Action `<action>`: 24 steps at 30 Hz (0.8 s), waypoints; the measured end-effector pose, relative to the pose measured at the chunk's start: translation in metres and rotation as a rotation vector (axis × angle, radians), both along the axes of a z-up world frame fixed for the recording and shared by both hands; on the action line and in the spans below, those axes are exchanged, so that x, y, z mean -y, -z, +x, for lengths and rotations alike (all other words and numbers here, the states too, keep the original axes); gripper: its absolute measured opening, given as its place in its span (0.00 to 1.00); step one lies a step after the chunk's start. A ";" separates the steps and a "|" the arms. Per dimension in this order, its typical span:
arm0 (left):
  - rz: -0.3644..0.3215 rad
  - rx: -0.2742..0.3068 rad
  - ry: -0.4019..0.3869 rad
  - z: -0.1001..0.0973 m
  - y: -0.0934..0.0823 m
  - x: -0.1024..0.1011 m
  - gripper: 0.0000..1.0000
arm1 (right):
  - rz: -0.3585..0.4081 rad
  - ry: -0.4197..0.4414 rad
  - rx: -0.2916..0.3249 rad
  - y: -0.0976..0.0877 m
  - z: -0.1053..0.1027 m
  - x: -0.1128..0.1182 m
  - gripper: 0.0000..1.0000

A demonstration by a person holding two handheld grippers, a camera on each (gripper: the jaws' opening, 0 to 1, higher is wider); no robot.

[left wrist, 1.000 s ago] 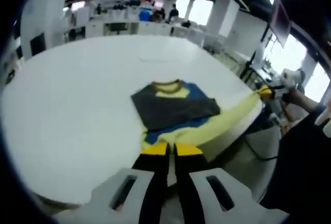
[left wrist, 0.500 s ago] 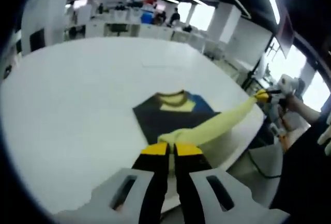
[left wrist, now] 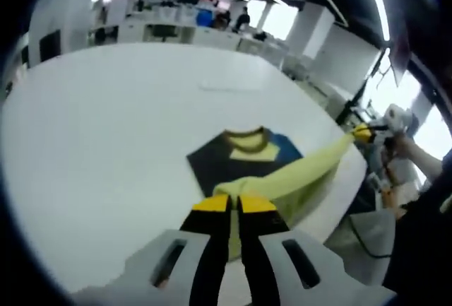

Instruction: Fold the garment on the visible template until the final outline fits inside the template.

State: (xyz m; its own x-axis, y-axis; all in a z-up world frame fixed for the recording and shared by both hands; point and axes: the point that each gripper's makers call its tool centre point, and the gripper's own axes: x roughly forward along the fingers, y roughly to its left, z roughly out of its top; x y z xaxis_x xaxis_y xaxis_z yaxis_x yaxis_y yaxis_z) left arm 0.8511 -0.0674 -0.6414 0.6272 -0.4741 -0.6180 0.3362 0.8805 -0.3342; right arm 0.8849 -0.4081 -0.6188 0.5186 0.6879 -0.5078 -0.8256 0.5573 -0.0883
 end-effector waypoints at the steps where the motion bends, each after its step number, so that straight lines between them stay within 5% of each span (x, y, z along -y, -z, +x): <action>1: -0.006 -0.003 -0.003 0.003 0.002 -0.001 0.00 | 0.004 0.007 -0.002 0.001 0.002 0.000 0.02; 24: -0.039 -0.050 -0.002 0.043 0.024 -0.008 0.00 | 0.021 0.059 -0.045 0.022 0.046 -0.006 0.02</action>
